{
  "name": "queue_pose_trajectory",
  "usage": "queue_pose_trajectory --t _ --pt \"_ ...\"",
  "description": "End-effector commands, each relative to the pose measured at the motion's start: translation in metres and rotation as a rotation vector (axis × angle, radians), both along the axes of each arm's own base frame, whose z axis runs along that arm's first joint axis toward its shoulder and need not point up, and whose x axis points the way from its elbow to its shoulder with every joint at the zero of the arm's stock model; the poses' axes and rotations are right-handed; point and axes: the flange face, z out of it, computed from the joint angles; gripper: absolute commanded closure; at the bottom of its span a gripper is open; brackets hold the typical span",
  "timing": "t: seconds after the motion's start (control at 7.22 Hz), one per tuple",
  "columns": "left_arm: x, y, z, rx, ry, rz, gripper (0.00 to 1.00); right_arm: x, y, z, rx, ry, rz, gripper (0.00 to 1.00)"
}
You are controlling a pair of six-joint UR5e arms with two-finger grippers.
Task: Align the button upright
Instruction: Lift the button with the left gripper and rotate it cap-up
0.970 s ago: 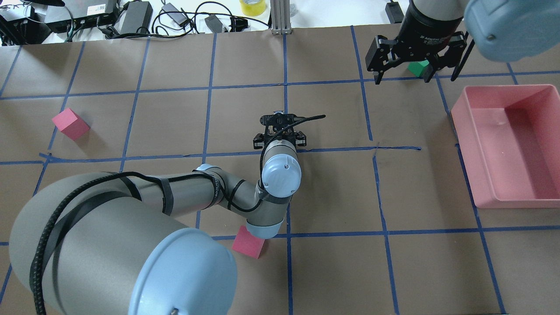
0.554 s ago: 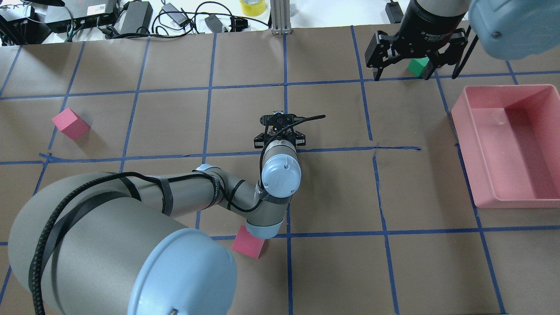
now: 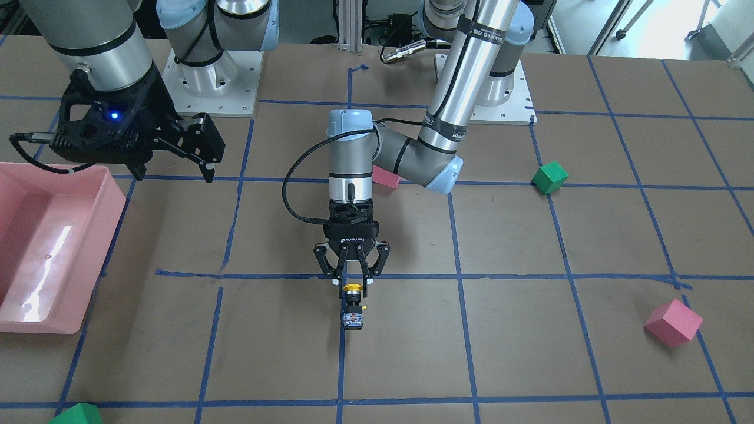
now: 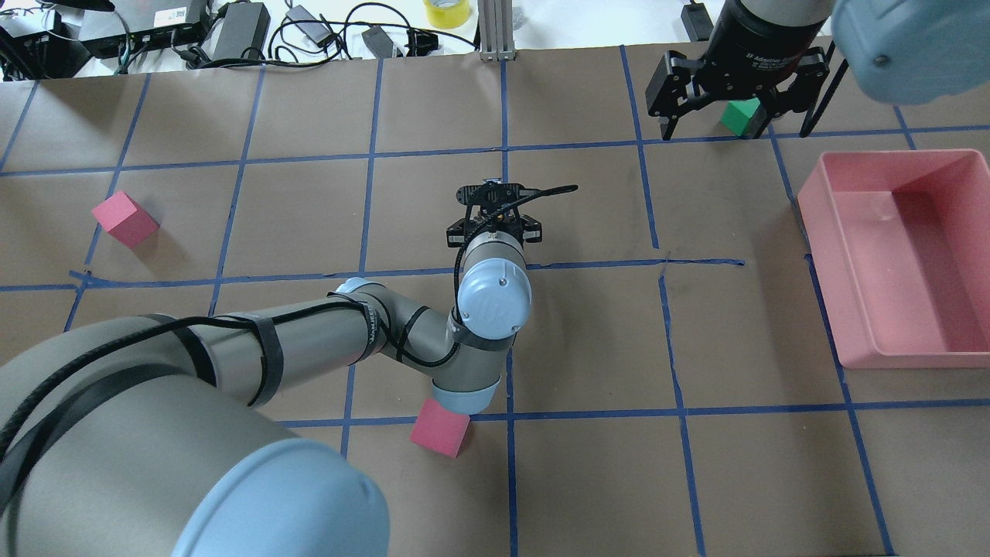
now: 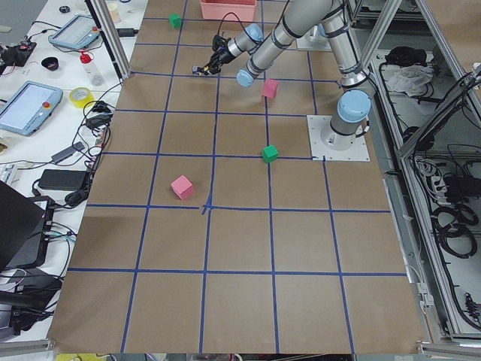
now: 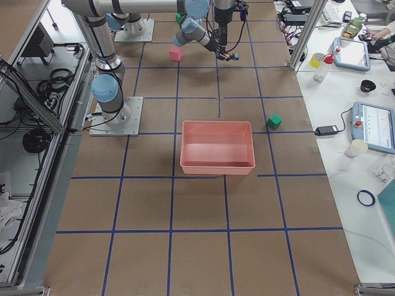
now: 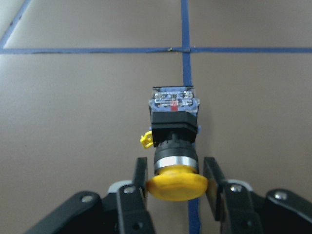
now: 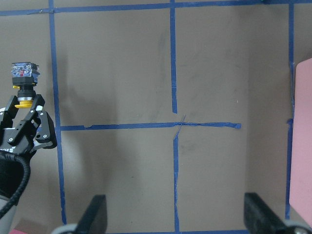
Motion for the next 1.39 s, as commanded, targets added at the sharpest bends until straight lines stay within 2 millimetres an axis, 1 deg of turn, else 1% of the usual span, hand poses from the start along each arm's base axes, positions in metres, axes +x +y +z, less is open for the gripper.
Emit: queue_pose_trajectory --t 0.0,0.14,0.28,0.42,0.55,0.69,0.83,0.97,1.11,1.25 --pt "0.007 -0.003 0.037 0.217 -0.002 -0.017 1.0 0.001 0.0 -0.001 0.001 -0.003 0.0 0.0" --pt "0.007 -0.01 0.059 0.37 -0.015 -0.005 1.0 0.005 -0.001 0.004 -0.025 -0.015 -0.008 0.0" --pt "0.006 -0.023 0.086 0.568 0.051 0.016 1.0 0.006 -0.002 0.0 -0.015 0.006 -0.004 0.0" --pt "0.015 -0.038 0.109 0.733 0.121 0.057 1.0 0.005 -0.002 -0.002 -0.014 0.017 -0.003 0.0" --pt "0.021 -0.047 0.11 0.858 0.181 0.107 1.0 0.005 -0.002 -0.002 -0.017 0.017 -0.005 0.0" --pt "0.032 -0.057 0.099 0.948 0.246 0.159 1.0 0.005 -0.002 -0.002 -0.017 0.017 -0.005 0.0" --pt "0.038 -0.062 0.084 1.029 0.324 0.254 1.0 0.005 -0.002 -0.003 -0.012 0.011 -0.004 0.0" --pt "0.032 -0.068 0.074 1.087 0.411 0.386 1.0 0.005 -0.002 -0.003 -0.012 0.014 -0.004 0.0" --pt "0.023 -0.077 0.063 1.139 0.5 0.474 1.0 0.006 -0.002 -0.004 -0.011 0.009 -0.004 0.0" --pt "0.017 -0.086 0.062 1.16 0.552 0.531 1.0 0.005 -0.002 -0.008 -0.003 0.016 -0.004 0.0"
